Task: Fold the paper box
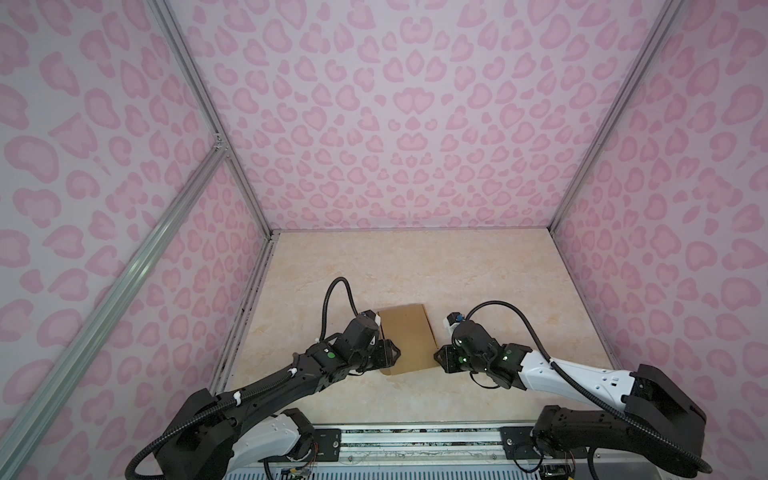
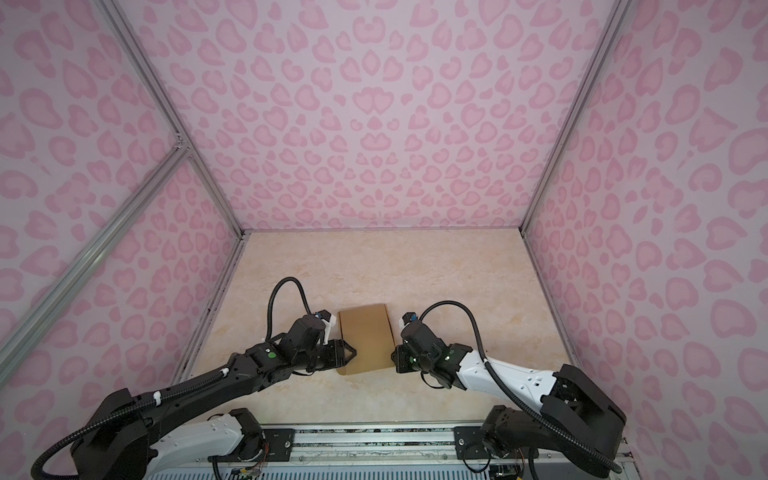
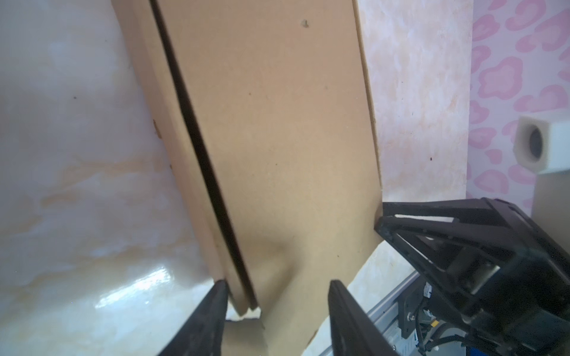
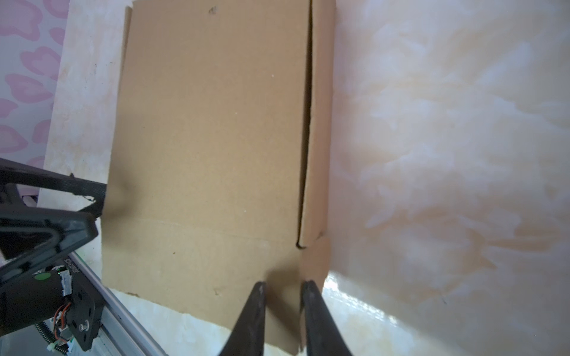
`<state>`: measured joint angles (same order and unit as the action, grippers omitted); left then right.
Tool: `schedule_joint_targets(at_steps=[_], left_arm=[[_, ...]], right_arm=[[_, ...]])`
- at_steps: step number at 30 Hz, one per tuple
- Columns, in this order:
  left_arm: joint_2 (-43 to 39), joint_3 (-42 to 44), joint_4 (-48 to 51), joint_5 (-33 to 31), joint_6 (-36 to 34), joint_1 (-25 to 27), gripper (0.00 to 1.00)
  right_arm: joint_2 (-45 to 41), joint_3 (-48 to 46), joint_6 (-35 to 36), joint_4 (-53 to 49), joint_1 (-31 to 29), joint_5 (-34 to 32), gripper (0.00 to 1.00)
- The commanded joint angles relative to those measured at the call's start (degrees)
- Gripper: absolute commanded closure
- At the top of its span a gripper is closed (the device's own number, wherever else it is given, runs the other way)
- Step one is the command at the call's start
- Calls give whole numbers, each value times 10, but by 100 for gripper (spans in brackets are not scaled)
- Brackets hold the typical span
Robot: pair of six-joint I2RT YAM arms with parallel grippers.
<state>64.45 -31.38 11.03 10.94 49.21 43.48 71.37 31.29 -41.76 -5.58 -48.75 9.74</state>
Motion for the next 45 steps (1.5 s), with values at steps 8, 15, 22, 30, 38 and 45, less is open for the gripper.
schedule_joint_targets(at_steps=[8, 15, 22, 30, 38, 45], left_arm=[[-33, 18, 20, 9, -3, -7, 44], [-58, 43, -4, 21, 17, -7, 43], [-46, 52, -9, 19, 9, -7, 43], [-12, 49, -45, 23, 11, -7, 44], [-2, 56, -78, 28, 25, -2, 45], [3, 67, -98, 33, 34, 5, 45]], right_arm=[[6, 2, 1, 8, 0, 13, 76], [9, -2, 2, 12, 2, 13, 74], [18, 6, 12, 4, 3, 8, 65], [27, 12, 13, 6, 2, 12, 67], [39, 12, 9, 21, 2, 22, 71], [46, 13, 5, 32, 3, 28, 71]])
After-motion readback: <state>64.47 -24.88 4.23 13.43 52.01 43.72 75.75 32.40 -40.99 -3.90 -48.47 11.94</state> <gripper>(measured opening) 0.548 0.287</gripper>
